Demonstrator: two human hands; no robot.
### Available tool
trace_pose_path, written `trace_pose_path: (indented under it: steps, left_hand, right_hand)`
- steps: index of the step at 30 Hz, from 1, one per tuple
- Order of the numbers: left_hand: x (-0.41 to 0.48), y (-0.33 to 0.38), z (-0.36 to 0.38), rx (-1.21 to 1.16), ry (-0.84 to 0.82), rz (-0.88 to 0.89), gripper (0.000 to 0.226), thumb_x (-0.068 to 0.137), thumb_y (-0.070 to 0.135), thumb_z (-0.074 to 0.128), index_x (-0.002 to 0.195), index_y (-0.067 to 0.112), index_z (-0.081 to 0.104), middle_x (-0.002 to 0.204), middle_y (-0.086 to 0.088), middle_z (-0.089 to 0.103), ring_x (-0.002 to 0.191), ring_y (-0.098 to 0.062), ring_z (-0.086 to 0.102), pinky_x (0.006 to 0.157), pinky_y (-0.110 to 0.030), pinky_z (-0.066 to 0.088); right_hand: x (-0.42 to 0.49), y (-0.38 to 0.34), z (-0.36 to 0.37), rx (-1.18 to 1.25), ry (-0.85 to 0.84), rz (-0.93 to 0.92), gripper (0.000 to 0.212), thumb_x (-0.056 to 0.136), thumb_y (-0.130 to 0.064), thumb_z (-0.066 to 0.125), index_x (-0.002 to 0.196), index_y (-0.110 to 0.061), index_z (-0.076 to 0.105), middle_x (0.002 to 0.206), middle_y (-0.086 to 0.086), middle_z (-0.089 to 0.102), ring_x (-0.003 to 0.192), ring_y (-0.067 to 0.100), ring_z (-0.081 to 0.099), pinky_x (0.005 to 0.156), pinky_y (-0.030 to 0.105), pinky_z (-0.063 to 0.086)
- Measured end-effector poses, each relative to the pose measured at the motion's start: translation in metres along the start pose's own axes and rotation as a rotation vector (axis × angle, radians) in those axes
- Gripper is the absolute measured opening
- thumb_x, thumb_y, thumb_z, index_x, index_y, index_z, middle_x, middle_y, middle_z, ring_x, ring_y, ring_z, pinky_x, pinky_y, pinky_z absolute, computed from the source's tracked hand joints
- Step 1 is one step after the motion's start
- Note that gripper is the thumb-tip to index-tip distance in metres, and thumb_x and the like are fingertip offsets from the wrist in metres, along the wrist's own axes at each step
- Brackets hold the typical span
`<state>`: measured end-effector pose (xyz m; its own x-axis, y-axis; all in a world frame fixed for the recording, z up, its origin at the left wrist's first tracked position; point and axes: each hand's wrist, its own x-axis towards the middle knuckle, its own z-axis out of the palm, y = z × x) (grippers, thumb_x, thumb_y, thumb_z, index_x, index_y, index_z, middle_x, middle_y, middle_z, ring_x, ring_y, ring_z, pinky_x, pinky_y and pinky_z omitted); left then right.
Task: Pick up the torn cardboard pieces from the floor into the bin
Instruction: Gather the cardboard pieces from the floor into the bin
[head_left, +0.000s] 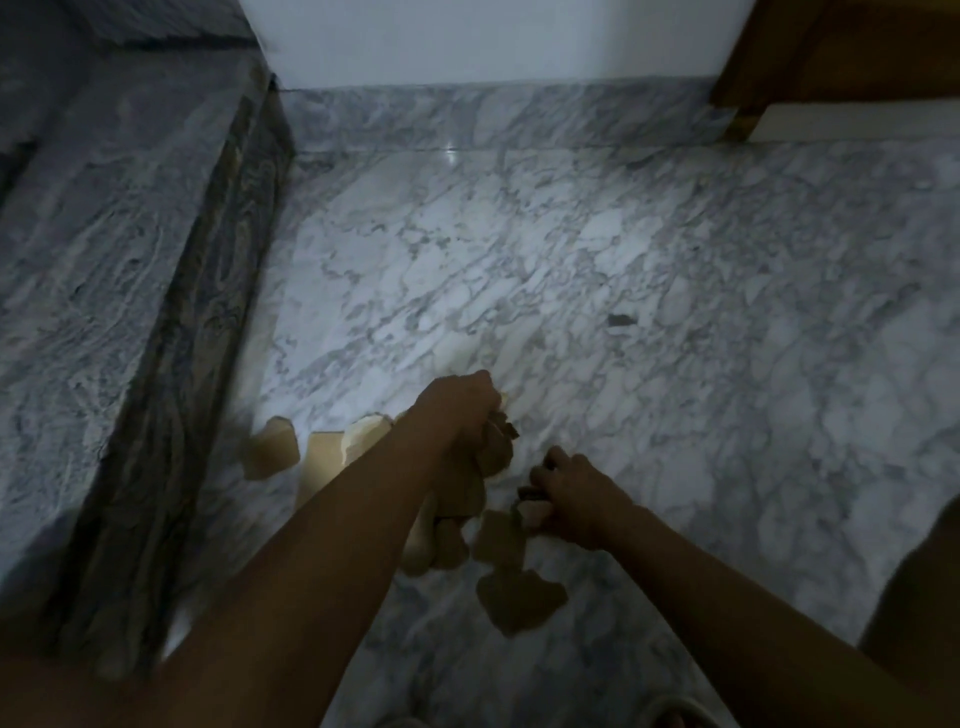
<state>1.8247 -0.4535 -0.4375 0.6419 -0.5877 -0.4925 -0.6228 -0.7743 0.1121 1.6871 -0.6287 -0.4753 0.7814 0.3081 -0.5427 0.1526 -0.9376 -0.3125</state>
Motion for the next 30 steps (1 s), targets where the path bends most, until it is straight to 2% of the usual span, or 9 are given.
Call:
trace_pose_path:
  steps: [2, 5, 8, 12, 16, 20, 23, 27, 30]
  left_hand:
    - [0.011, 0.004, 0.009, 0.087, 0.018, 0.039, 0.04, 0.079, 0.027, 0.071, 0.115, 0.015, 0.058, 0.128, -0.002, 0.047, 0.095, -0.026, 0.061, 0.064, -0.036, 0.047]
    - [0.016, 0.006, 0.016, 0.017, 0.036, 0.067, 0.052, 0.08, 0.02, 0.071, 0.128, 0.015, 0.051, 0.133, -0.003, 0.047, 0.11, -0.026, 0.056, 0.074, -0.035, 0.047]
    - [0.019, 0.005, 0.017, -0.017, 0.004, 0.03, 0.061, 0.082, 0.022, 0.07, 0.135, 0.018, 0.042, 0.128, -0.009, 0.051, 0.115, -0.028, 0.054, 0.081, -0.037, 0.045]
    - [0.021, 0.007, 0.016, -0.134, -0.025, -0.075, 0.056, 0.081, 0.018, 0.07, 0.13, 0.012, 0.044, 0.122, -0.016, 0.051, 0.107, -0.032, 0.056, 0.078, -0.037, 0.047]
    - [0.02, 0.009, 0.014, -0.094, 0.014, -0.099, 0.03, 0.078, 0.019, 0.07, 0.104, 0.006, 0.064, 0.112, -0.015, 0.061, 0.1, -0.03, 0.061, 0.075, -0.033, 0.048]
    - [0.013, 0.014, 0.018, -0.121, 0.077, -0.133, 0.017, 0.079, 0.013, 0.066, 0.095, 0.006, 0.066, 0.103, -0.014, 0.064, 0.098, -0.03, 0.062, 0.069, -0.031, 0.042]
    - [0.007, 0.012, 0.025, -0.173, 0.112, -0.162, 0.026, 0.082, 0.014, 0.064, 0.107, 0.007, 0.061, 0.108, -0.014, 0.062, 0.103, -0.031, 0.058, 0.069, -0.031, 0.038]
    - [0.002, 0.011, 0.024, -0.266, 0.092, -0.244, 0.021, 0.082, 0.019, 0.065, 0.097, 0.005, 0.062, 0.1, -0.013, 0.063, 0.097, -0.032, 0.061, 0.067, -0.032, 0.041]
    - [-0.006, -0.003, 0.018, -0.391, 0.105, -0.33, 0.023, 0.076, 0.028, 0.073, 0.08, 0.013, 0.056, 0.083, -0.006, 0.058, 0.084, -0.024, 0.061, 0.063, -0.027, 0.04]
  right_hand:
    - [-0.003, -0.003, 0.01, -0.029, 0.084, -0.001, 0.043, 0.092, -0.036, 0.061, 0.129, -0.019, 0.047, 0.132, 0.01, 0.042, 0.11, 0.031, 0.048, 0.085, 0.041, 0.05]
    - [-0.001, -0.001, 0.016, 0.004, 0.134, 0.01, 0.039, 0.093, -0.028, 0.06, 0.127, -0.016, 0.046, 0.121, 0.011, 0.055, 0.102, 0.031, 0.057, 0.081, 0.041, 0.051]
    - [0.001, -0.001, 0.015, 0.139, 0.111, 0.027, 0.053, 0.093, -0.03, 0.061, 0.137, -0.013, 0.038, 0.117, 0.012, 0.061, 0.101, 0.031, 0.061, 0.083, 0.039, 0.051]
    - [-0.004, 0.004, -0.006, 0.306, 0.088, 0.114, 0.04, 0.088, -0.031, 0.069, 0.117, -0.008, 0.056, 0.111, 0.011, 0.065, 0.099, 0.027, 0.063, 0.074, 0.027, 0.041]
    - [-0.003, -0.002, -0.032, 0.297, -0.023, 0.039, 0.029, 0.081, -0.03, 0.077, 0.098, -0.008, 0.067, 0.098, 0.008, 0.067, 0.089, 0.024, 0.065, 0.074, 0.026, 0.044]
    - [0.005, -0.039, -0.007, 0.023, -0.066, -0.142, 0.044, 0.086, -0.042, 0.068, 0.117, -0.012, 0.062, 0.127, 0.011, 0.051, 0.114, 0.031, 0.047, 0.095, 0.04, 0.044]
    - [0.007, -0.052, 0.026, -0.078, 0.127, -0.121, 0.044, 0.092, -0.037, 0.059, 0.128, -0.013, 0.053, 0.133, 0.016, 0.045, 0.11, 0.037, 0.047, 0.082, 0.044, 0.049]
    - [0.007, -0.042, 0.029, 0.116, 0.088, -0.112, 0.071, 0.083, -0.031, 0.073, 0.139, -0.017, 0.033, 0.119, 0.012, 0.06, 0.101, 0.033, 0.062, 0.081, 0.042, 0.052]
    - [0.002, -0.027, 0.005, 0.33, 0.023, -0.103, 0.064, 0.076, -0.03, 0.081, 0.128, -0.013, 0.047, 0.115, 0.009, 0.065, 0.102, 0.028, 0.064, 0.083, 0.036, 0.052]
